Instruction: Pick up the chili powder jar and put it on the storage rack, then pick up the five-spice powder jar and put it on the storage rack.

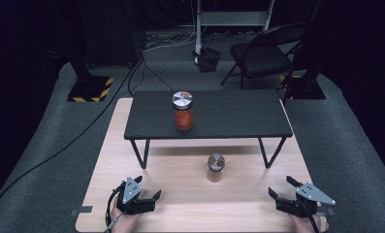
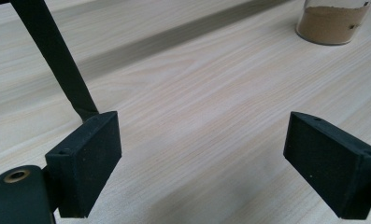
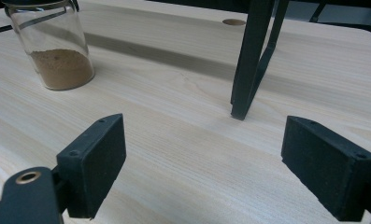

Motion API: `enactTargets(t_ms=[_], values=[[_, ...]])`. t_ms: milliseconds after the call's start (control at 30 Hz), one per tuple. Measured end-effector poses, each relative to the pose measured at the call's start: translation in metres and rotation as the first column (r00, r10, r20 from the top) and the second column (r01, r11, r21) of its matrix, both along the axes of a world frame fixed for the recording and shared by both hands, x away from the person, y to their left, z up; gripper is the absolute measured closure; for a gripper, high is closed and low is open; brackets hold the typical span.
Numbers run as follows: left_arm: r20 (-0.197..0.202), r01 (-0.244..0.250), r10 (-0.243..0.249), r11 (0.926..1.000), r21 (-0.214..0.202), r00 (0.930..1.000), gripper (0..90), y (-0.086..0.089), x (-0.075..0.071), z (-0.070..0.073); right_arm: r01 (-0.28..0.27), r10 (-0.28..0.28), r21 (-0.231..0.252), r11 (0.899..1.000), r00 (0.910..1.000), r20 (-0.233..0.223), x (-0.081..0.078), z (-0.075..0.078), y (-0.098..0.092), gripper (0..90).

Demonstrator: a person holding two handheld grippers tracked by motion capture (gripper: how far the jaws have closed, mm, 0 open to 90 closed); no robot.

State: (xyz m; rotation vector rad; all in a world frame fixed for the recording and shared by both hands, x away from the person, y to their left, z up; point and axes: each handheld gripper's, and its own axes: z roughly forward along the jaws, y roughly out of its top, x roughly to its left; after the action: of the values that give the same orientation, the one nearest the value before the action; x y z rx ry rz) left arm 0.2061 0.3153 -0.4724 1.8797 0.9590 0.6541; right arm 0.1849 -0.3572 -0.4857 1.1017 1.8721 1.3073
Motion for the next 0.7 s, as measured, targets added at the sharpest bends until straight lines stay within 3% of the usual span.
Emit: enactTargets(t_ms=[700], values=[[-0.001, 0.000, 0.000, 1.0000, 0.006, 1.0000, 11.3, -0.0010, 0.0001, 0.0005, -0.001, 0.001, -0.002, 1.000, 1.0000, -0.001, 0.0003, 0.0002, 0.0005, 13.0]])
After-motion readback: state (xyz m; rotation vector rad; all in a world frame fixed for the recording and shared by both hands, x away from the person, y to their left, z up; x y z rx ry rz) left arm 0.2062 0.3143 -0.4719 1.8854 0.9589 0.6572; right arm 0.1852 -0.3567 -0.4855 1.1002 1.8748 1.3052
